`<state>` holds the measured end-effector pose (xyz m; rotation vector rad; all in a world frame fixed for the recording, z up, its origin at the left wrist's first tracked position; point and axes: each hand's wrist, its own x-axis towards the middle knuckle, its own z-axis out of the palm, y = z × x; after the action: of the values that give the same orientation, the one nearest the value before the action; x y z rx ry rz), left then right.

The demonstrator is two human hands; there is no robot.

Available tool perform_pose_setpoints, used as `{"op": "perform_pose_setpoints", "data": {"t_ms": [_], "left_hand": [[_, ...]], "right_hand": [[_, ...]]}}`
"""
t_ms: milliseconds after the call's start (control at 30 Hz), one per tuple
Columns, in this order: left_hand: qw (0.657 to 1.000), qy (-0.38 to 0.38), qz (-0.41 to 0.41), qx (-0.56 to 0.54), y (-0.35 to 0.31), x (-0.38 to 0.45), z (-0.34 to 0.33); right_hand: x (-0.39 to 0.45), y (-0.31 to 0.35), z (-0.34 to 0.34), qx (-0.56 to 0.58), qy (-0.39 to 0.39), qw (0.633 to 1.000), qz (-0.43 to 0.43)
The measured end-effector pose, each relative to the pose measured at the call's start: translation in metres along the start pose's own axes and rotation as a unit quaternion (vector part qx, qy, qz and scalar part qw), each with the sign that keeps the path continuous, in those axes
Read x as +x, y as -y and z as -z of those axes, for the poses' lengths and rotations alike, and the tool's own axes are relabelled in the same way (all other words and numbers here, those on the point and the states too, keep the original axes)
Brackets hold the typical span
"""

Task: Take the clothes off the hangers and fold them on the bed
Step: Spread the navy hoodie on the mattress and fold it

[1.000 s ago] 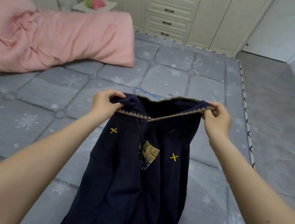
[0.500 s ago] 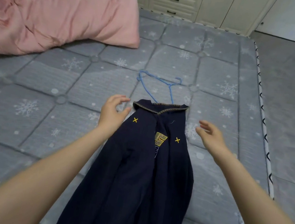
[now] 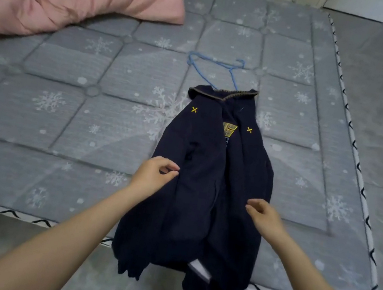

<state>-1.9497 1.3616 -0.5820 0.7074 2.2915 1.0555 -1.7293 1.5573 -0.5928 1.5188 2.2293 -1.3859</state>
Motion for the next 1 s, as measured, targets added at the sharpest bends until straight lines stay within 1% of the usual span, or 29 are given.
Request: {"op": "perform_pose_setpoints", "data": {"t_ms": [100,167,267,367,467,567,633,733,833,900,1000], "left_hand": [[0.998,0.047,0.0,0.03,0.032,-0.035,-0.012],[0.996,0.072,0.002,0.053,0.055,-0.056,-0.024],[0.99,0.115,0.016,0.077,0.079,-0.081,-0.042],[0.985,0.141,0.023,0.096,0.098,-0.096,-0.061],[0.982,0.141,0.016,0.122,0.11,-0.103,-0.078],[0.971,0.139,-0.003,0.192,0.118,-0.109,-0.095],[0.957,0.14,-0.022,0.255,0.124,-0.114,-0.109],[0.932,0.142,-0.03,0.331,0.135,-0.119,-0.127],[0.908,0.116,-0.032,0.401,0.143,-0.122,-0.142],[0.898,0.101,-0.033,0.428,0.145,-0.119,-0.147],[0.896,0.091,-0.051,0.431,0.144,-0.114,-0.151]], "right_hand": [[-0.027,-0.034,-0.036,-0.027,0.002,1.0,0.001],[-0.043,-0.06,-0.057,-0.081,-0.006,0.997,-0.004],[-0.063,-0.096,-0.077,-0.148,-0.026,0.988,-0.031],[-0.078,-0.123,-0.09,-0.163,-0.019,0.984,-0.072],[-0.084,-0.14,-0.099,-0.135,-0.014,0.984,-0.113],[-0.086,-0.153,-0.111,-0.105,0.002,0.986,-0.127],[-0.086,-0.16,-0.118,-0.087,0.001,0.989,-0.122],[-0.083,-0.166,-0.123,-0.056,-0.039,0.991,-0.113],[-0.08,-0.175,-0.12,-0.055,-0.054,0.99,-0.117],[-0.078,-0.178,-0.117,-0.049,-0.044,0.99,-0.121],[-0.075,-0.177,-0.117,-0.023,-0.021,0.991,-0.131]]}}
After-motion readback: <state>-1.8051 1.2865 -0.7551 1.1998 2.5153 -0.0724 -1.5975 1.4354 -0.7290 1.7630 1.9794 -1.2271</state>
